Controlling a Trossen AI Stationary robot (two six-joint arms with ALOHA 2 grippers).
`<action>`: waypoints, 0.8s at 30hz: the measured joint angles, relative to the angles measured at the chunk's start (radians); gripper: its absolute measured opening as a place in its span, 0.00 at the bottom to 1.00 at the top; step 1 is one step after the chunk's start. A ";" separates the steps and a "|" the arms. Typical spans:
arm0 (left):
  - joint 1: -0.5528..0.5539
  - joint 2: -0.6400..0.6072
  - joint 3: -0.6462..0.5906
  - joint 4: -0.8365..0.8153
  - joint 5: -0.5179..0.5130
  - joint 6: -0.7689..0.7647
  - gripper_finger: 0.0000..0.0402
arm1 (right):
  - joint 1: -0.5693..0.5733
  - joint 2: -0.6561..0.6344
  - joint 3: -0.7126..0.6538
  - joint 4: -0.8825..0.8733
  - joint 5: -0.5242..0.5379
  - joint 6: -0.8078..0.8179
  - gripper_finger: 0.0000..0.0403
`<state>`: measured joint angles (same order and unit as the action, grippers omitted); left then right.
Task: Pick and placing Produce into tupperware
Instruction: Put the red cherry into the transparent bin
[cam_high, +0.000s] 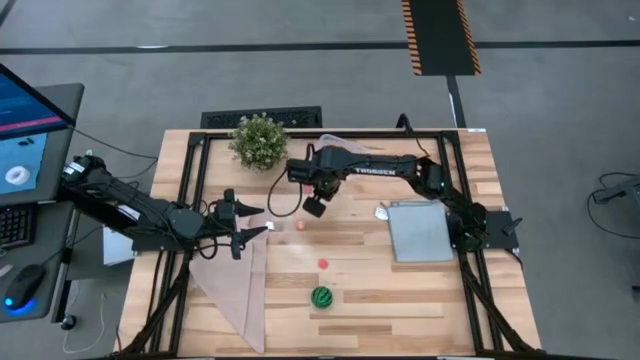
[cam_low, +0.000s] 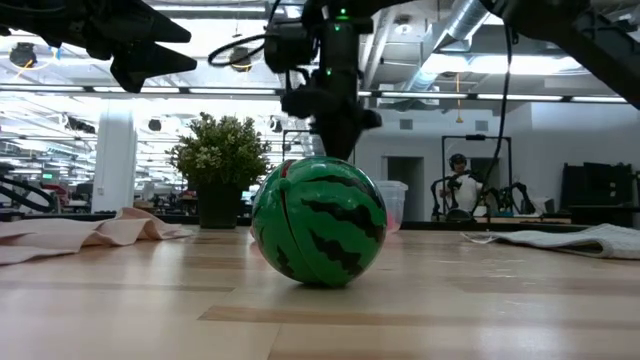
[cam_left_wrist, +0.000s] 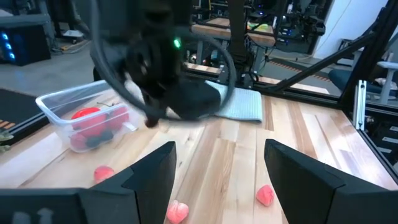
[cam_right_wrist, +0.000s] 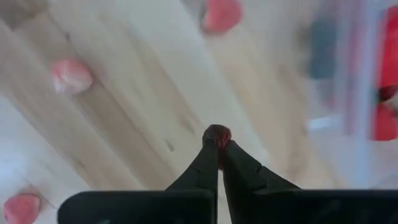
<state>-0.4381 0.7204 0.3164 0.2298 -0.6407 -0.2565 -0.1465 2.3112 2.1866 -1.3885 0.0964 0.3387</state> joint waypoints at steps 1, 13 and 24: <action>0.000 0.000 0.000 0.000 0.000 0.000 0.59 | -0.004 0.000 0.019 -0.009 0.009 -0.005 0.08; 0.000 0.000 0.000 -0.012 0.000 0.000 0.59 | -0.165 0.000 0.102 -0.076 0.094 -0.051 0.10; 0.000 0.000 0.000 -0.016 0.000 0.004 0.59 | -0.270 0.000 0.099 -0.072 0.090 0.010 0.25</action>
<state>-0.4377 0.7204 0.3164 0.2142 -0.6403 -0.2523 -0.4167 2.3112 2.2852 -1.4610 0.1868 0.3492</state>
